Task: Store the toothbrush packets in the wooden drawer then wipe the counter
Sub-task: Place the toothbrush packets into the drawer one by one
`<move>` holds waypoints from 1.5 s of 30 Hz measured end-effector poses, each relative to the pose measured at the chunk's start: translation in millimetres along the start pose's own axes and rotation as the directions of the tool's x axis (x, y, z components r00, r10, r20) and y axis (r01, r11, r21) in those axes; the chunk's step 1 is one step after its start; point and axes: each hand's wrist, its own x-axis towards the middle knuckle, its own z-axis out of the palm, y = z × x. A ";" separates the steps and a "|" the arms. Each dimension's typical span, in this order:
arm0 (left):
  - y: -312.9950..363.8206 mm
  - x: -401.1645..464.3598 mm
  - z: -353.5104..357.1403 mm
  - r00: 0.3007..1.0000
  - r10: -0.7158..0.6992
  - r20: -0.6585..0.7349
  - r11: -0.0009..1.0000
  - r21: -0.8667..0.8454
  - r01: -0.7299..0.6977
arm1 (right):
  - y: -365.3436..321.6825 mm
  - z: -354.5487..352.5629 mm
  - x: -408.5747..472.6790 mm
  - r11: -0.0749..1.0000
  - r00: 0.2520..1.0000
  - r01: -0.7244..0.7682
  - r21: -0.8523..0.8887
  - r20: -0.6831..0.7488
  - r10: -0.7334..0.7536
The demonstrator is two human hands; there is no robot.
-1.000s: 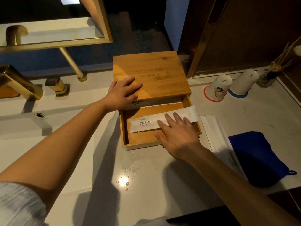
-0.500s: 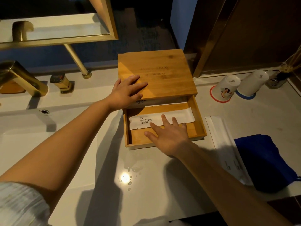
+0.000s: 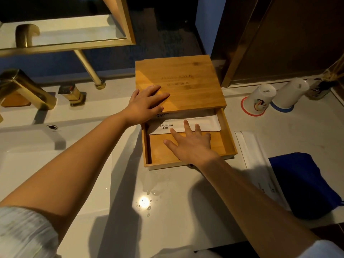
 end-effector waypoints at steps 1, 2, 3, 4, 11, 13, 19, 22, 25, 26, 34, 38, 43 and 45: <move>0.4 -0.2 -0.4 1.000 -0.001 0.001 1.000 0.003 0.001 | 0.2 0.5 0.9 1.000 1.000 0.000 0.000 0.000 0.000; 1.0 -0.5 -0.7 1.000 -0.003 0.003 1.000 0.005 0.003 | 0.5 1.3 1.4 1.000 1.000 0.001 -0.001 -0.001 -0.001; 1.6 -0.8 -1.1 1.000 -0.007 0.007 1.000 0.006 0.007 | 0.8 2.0 1.9 1.000 1.000 0.003 -0.004 -0.001 -0.003; 2.2 -1.0 -1.4 1.000 -0.010 0.010 1.000 0.006 0.010 | 1.0 2.6 1.9 1.000 1.000 0.005 -0.009 0.001 -0.005; 4.0 -2.1 -3.6 0.999 -0.007 0.033 1.000 0.003 0.007 | 11.3 -7.1 -18.5 0.997 0.996 0.073 0.017 -0.054 -0.071; 3.5 -2.2 -3.1 0.999 -0.005 0.033 1.000 0.006 0.005 | 22.2 -9.3 -36.3 0.995 0.989 0.087 0.045 -0.127 -0.080; 2.5 -1.8 0.2 1.000 0.001 0.018 0.996 0.084 -0.002 | 61.8 10.1 -104.7 0.968 0.854 0.081 0.237 -0.517 0.055; 3.6 -1.7 2.1 1.000 -0.008 0.005 0.996 0.084 0.008 | 85.1 25.6 -124.8 0.966 0.768 0.029 0.256 -0.624 0.142; 4.0 -1.5 2.5 1.000 -0.028 0.007 0.998 0.060 0.027 | 118.6 41.0 -129.3 0.965 0.789 -0.138 0.224 -0.565 0.244; 4.3 -1.7 2.4 1.000 -0.030 0.004 0.998 0.048 0.029 | 129.7 46.7 -128.8 0.956 0.810 -0.191 0.221 -0.514 0.281; 7.5 -4.5 1.4 0.999 -0.028 -0.028 1.000 -0.010 0.027 | 177.7 66.0 -120.1 0.905 0.877 -0.243 0.349 -0.320 0.358; 9.5 -4.2 0.6 0.999 -0.035 -0.026 0.999 -0.018 0.035 | 183.7 50.4 -107.4 0.840 0.869 -0.334 0.427 -0.206 0.451; 8.2 -3.5 1.0 0.999 -0.045 -0.026 0.999 -0.030 0.044 | 185.3 41.9 -98.5 0.849 0.871 -0.351 0.396 -0.195 0.451; 7.8 -3.2 1.7 0.999 -0.041 -0.030 0.999 -0.029 0.040 | 184.1 39.8 -97.9 0.838 0.861 -0.348 0.419 -0.209 0.463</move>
